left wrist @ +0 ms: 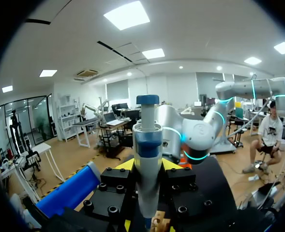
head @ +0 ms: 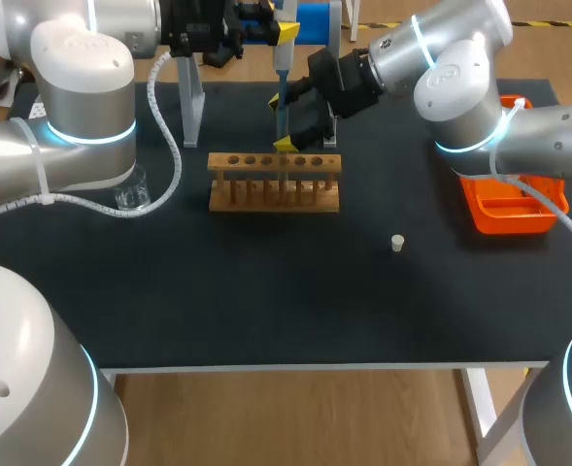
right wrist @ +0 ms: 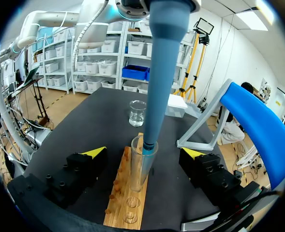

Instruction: Invert the test tube, pick up the pipette, mount the tip to pipette, aspirate from beaker and dispense into the tube, eject the tip, return the pipette, and cap with the stopper.

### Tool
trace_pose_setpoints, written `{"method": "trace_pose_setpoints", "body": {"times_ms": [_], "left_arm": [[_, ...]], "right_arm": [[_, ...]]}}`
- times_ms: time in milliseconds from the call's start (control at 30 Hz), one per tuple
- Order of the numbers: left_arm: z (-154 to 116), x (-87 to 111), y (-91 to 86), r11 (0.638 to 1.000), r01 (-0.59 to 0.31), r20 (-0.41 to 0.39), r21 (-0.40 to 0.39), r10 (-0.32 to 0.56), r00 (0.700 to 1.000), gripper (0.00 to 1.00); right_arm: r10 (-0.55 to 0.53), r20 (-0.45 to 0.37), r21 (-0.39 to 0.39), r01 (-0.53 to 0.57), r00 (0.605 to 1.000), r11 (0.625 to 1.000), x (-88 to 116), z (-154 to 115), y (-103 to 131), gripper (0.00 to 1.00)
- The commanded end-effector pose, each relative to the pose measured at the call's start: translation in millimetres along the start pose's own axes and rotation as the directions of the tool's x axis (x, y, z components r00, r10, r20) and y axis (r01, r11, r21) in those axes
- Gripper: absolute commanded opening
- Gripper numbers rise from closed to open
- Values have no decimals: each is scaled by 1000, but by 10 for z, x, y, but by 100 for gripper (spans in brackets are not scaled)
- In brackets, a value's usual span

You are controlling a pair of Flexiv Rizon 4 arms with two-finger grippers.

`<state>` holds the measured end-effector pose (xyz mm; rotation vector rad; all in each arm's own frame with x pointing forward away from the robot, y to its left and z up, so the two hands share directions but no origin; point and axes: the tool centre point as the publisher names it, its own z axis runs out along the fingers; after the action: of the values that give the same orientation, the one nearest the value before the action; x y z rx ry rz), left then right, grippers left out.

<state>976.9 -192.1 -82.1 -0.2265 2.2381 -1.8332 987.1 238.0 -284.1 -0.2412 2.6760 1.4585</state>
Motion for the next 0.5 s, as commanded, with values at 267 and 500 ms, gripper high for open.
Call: {"method": "trace_pose_setpoints", "body": {"times_ms": [267, 500], "left_arm": [[-23, -13, -41, 1000, -19, 18, -5, 19, 1000, 0], [-22, -18, -41, 1000, -17, 17, -1, 17, 1000, 0]], "right_arm": [[1, -2, 3, -1, 1000, 1000, 1, -13, 6, 100], [1, -2, 3, -1, 1000, 1000, 1, -13, 6, 100]]}}
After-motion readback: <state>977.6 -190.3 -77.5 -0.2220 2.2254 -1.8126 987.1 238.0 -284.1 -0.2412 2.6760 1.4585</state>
